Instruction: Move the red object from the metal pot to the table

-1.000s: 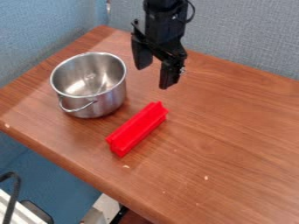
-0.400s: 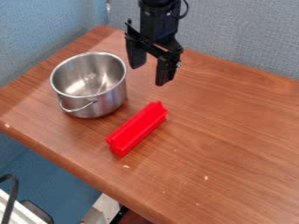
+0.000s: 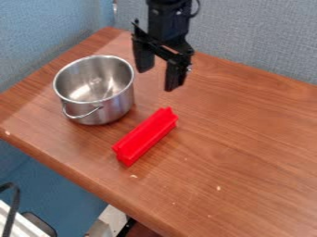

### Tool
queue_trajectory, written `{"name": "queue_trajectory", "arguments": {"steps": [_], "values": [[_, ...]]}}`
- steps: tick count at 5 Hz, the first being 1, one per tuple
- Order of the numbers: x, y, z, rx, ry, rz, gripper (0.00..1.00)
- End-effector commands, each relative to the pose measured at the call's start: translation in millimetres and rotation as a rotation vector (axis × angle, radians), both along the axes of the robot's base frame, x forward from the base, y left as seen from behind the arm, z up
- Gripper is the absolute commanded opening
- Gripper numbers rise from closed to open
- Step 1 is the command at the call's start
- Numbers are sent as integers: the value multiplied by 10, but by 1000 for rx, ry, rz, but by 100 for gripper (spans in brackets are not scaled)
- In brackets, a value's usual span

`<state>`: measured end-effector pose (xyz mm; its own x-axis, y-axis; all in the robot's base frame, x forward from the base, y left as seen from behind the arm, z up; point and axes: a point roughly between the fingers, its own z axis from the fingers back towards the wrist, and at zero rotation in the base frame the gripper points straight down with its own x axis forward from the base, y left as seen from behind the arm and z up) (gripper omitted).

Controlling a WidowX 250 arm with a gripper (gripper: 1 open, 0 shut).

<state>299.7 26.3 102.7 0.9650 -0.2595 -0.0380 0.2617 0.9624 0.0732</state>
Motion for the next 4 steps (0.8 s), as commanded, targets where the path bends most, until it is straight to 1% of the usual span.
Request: {"name": "queue_trajectory", "arguments": {"steps": [1, 2, 3, 4], "values": [[34, -174, 253, 43, -78, 16, 100], [84, -374, 192, 41, -84, 10, 100], [126, -435, 163, 40, -91, 15, 100], [167, -576, 115, 30, -79, 42, 100]]}}
